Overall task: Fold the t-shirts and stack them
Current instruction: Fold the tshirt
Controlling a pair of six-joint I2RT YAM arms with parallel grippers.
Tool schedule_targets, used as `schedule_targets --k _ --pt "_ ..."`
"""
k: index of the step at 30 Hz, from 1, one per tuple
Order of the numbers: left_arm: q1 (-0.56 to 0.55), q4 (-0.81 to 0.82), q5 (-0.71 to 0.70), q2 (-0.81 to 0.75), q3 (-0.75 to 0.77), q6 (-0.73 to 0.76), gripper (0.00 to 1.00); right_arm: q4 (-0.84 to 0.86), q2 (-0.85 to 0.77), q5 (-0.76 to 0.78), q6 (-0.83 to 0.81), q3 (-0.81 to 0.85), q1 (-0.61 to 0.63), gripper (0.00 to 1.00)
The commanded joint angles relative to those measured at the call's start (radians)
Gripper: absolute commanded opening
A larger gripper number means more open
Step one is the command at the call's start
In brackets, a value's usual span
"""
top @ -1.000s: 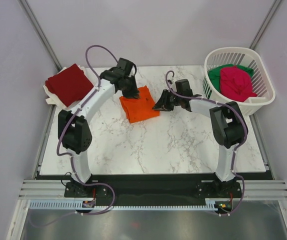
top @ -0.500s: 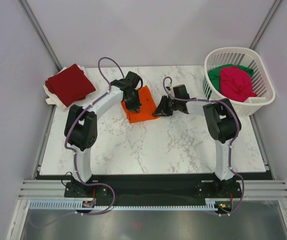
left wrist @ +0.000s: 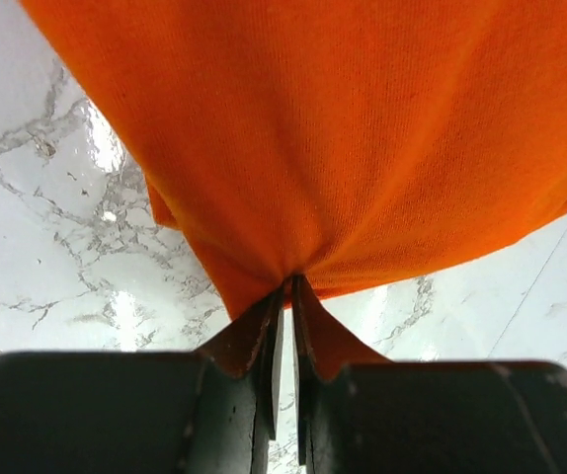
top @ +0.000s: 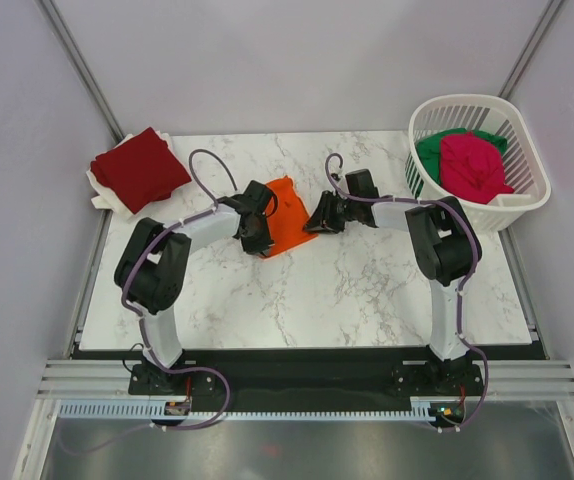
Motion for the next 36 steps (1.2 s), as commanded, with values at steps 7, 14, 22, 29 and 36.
schedule_targets --k 7,14,22,29,36 --pt "0.004 -0.104 0.016 -0.195 -0.058 0.043 0.32 -0.116 -0.107 0.066 -0.088 0.075 -0.003 0.53" --pt "0.043 -0.203 0.024 -0.207 0.227 0.092 0.36 -0.133 -0.168 0.061 -0.038 0.202 0.013 0.42" --pt "0.141 -0.223 0.058 -0.079 0.391 0.114 0.33 -0.070 0.037 -0.035 0.074 0.440 0.063 0.18" --pt "0.169 -0.223 0.063 0.020 0.445 0.123 0.29 -0.030 0.169 -0.042 0.109 0.563 0.066 0.13" --pt "0.169 -0.223 0.063 0.044 0.465 0.134 0.29 -0.032 0.332 -0.050 0.129 0.714 0.063 0.13"
